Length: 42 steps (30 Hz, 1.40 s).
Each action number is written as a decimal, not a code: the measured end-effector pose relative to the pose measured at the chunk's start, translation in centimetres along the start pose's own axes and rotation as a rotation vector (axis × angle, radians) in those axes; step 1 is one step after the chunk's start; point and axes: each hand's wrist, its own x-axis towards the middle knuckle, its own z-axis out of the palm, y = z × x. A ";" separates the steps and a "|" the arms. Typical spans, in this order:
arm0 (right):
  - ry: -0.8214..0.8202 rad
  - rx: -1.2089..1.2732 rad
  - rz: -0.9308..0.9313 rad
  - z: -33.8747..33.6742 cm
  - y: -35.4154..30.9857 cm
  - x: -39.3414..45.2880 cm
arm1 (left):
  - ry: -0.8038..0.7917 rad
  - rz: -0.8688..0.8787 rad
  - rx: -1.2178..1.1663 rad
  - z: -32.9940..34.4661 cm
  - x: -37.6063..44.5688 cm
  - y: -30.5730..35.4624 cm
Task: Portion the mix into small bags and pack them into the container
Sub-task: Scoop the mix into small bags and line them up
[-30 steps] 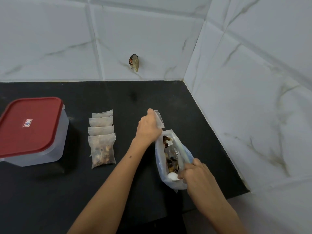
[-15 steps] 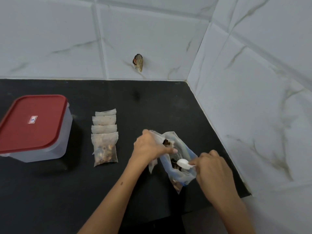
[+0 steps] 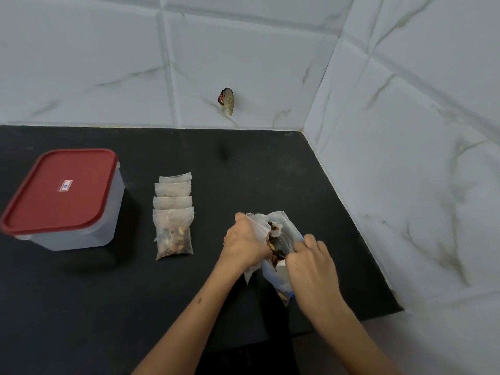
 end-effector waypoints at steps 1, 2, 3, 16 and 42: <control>0.013 0.025 0.011 0.0 -0.1 0.0 | 0.003 0.009 -0.004 0.1 -0.1 0.0; 0.029 0.036 0.015 0.3 -0.1 -0.1 | 0.004 0.016 -0.008 0.2 -0.1 -0.1; 0.051 0.054 0.016 0.3 0.0 -0.2 | 0.005 0.020 -0.014 0.2 -0.2 -0.1; 0.069 0.042 0.042 1.6 -0.8 -0.7 | 0.023 0.036 -0.042 0.2 -0.5 -0.6; -0.001 0.489 0.405 2.4 0.9 1.5 | -0.066 -0.037 -0.756 3.1 0.4 -3.2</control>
